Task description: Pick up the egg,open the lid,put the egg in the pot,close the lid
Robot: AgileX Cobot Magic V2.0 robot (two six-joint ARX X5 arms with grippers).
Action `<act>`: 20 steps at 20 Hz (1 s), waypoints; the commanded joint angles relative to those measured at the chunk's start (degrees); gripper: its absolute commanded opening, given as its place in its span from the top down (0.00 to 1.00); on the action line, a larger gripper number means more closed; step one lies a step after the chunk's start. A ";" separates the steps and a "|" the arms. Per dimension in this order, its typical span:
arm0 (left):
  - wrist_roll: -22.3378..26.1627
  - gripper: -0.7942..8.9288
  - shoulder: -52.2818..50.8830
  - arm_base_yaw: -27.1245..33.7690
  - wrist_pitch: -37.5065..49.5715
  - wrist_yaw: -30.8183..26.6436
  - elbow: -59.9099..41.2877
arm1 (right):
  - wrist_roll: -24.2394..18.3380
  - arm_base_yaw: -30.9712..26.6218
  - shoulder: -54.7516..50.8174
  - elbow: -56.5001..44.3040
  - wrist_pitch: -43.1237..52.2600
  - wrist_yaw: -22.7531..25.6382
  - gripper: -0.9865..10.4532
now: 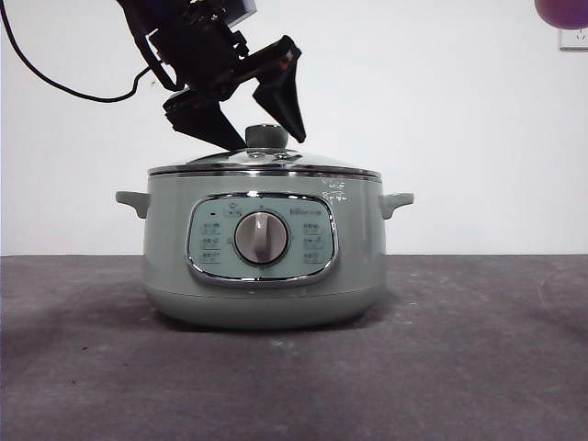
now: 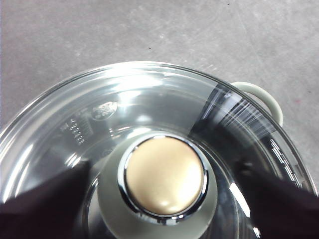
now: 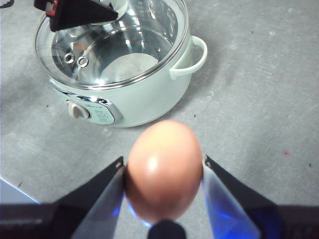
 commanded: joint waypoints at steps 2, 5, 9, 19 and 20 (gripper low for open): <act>0.17 0.93 0.15 -0.42 -0.11 0.46 0.04 | 0.68 0.11 -0.09 -0.07 0.42 0.11 0.93; 0.15 0.93 0.07 -0.44 -0.42 0.52 0.04 | 0.68 0.11 0.00 -0.07 0.42 0.11 0.93; 0.15 0.93 -0.42 -0.44 -0.33 0.50 0.04 | 0.70 0.11 0.02 -0.07 0.46 0.09 0.93; 0.17 0.93 -10.40 0.17 -0.98 0.28 0.04 | 0.72 0.11 1.90 -0.07 3.63 -0.11 0.93; 0.17 0.93 -12.20 0.33 -1.70 0.26 0.04 | 0.72 0.17 2.71 -0.07 4.46 -0.15 0.93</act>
